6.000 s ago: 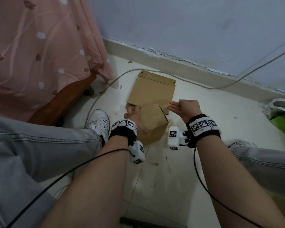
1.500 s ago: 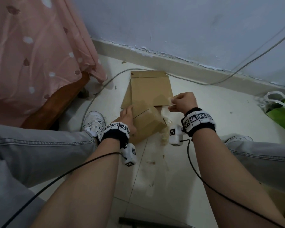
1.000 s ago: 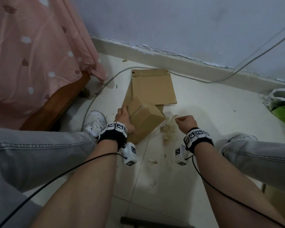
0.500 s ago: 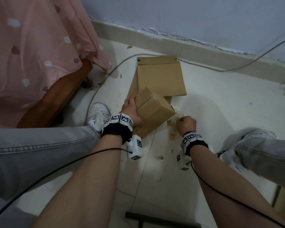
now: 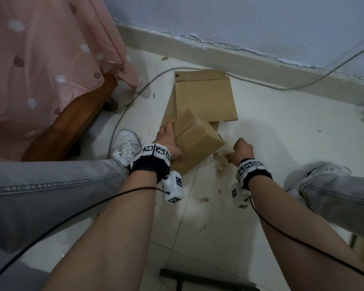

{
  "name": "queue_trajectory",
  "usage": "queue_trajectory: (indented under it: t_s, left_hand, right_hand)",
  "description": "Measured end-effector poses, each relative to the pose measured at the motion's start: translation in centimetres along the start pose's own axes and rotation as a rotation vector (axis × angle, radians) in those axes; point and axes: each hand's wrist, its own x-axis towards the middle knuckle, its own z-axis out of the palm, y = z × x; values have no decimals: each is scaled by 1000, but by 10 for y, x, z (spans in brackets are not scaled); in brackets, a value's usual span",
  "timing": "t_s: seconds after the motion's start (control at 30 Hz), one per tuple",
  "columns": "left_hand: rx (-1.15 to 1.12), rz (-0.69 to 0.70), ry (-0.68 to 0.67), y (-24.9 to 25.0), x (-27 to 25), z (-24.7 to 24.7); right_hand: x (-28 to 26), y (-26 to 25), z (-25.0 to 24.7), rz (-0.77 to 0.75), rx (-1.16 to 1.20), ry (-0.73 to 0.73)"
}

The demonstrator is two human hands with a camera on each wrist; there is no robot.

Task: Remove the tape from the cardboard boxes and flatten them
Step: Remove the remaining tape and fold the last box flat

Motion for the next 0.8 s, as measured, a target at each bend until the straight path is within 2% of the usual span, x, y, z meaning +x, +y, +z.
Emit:
queue_trajectory:
  t_s: [0.2, 0.3, 0.4, 0.63, 0.73, 0.8]
  left_hand:
    - [8, -3, -7, -1, 1, 0]
    - [1, -4, -8, -1, 2, 0]
    - [6, -1, -8, 0, 2, 1]
    - [21, 2, 1, -3, 3, 5]
    - [68, 0, 13, -14, -1, 8]
    - [164, -56, 31, -29, -6, 11]
  right_hand:
    - [-4, -8, 2, 34, -197, -89]
    - [-8, -5, 7, 69, -197, -147]
    - [-6, 3, 0, 141, -16, -119]
    - [-19, 25, -17, 384, 628, 143]
    - [-30, 16, -30, 403, 679, 184]
    - [-30, -2, -41, 337, 654, 151]
